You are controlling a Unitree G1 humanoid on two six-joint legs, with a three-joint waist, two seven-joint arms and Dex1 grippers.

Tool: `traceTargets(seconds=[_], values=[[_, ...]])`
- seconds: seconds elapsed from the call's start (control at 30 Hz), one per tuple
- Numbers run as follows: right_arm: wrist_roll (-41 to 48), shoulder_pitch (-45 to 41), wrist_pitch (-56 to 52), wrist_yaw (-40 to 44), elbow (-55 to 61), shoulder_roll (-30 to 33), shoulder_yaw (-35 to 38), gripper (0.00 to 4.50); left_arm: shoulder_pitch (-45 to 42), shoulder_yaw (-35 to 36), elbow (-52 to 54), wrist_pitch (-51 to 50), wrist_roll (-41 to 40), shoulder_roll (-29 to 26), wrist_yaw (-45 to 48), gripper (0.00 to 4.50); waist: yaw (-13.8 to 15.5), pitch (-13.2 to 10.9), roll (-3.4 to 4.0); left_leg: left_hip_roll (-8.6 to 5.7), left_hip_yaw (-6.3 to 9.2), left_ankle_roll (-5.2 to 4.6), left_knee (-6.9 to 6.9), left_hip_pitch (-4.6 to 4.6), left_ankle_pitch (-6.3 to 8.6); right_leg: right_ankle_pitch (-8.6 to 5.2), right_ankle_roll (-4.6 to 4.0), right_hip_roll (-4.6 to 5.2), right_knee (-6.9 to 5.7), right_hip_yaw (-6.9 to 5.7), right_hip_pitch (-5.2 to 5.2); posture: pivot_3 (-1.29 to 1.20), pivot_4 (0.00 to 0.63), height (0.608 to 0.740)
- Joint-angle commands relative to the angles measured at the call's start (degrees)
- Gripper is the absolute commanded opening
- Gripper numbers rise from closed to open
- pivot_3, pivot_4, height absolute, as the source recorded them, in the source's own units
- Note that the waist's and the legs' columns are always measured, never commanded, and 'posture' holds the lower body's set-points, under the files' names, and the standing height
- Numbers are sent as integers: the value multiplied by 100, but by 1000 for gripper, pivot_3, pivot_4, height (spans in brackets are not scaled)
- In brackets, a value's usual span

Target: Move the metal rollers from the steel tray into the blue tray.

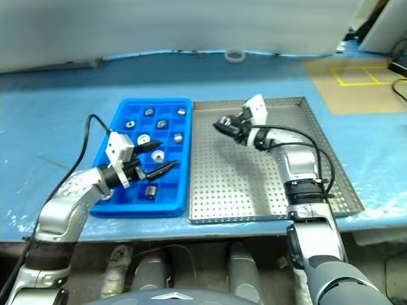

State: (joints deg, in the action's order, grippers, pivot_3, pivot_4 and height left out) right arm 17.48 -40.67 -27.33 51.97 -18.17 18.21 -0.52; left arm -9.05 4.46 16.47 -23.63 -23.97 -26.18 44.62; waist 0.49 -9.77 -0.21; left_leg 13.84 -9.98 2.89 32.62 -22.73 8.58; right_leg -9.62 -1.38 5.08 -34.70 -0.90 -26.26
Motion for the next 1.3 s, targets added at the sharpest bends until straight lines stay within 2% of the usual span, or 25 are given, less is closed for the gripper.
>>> traceTargets(seconds=[0.03,0.2,0.37,0.6,0.77,1.07,1.3], values=[[328,-299,80,827,36,-144,-287,1738,423,380,756,-137,-202,-78,-350,4500,189,-1,1,1,0,0,-2,-2,0,-1,-1,1,1,-3,-2,107,150,740],[155,-501,200,1793,-327,-167,-922,1738,1197,747,1438,-226,-277,-74,-792,4500,507,-2,0,-1,7,4,-3,-2,-1,-3,-1,9,2,-19,8,205,150,740],[-62,-568,334,2420,-604,5,-1344,1738,1584,837,1757,-229,-327,-64,-1054,4500,653,-2,-1,0,20,13,-4,6,-5,-23,34,16,-2,-23,21,248,150,740],[-293,-549,539,2381,-780,-47,-1412,1738,1584,755,1843,-270,-409,-107,-1203,4500,681,-2,-1,0,31,21,-8,7,-11,-26,38,13,-6,-24,18,244,150,740],[-337,-465,484,2359,-698,-10,-1384,1738,1473,704,1771,-310,-456,-172,-1187,4500,678,-2,-1,0,31,22,-15,3,-11,-9,9,10,-4,-25,12,229,150,740],[-517,-187,468,2149,-376,-50,-1559,1738,1283,578,1604,-306,-457,-229,-1086,4500,665,-2,-1,1,31,27,-17,0,-14,-8,8,8,-4,-26,7,193,150,740],[-571,-127,524,1921,-389,-50,-1494,4127,1164,511,1429,-234,-442,-258,-965,4500,664,-1,-2,0,31,29,-17,11,-16,-23,34,8,-6,-24,18,161,150,740]])
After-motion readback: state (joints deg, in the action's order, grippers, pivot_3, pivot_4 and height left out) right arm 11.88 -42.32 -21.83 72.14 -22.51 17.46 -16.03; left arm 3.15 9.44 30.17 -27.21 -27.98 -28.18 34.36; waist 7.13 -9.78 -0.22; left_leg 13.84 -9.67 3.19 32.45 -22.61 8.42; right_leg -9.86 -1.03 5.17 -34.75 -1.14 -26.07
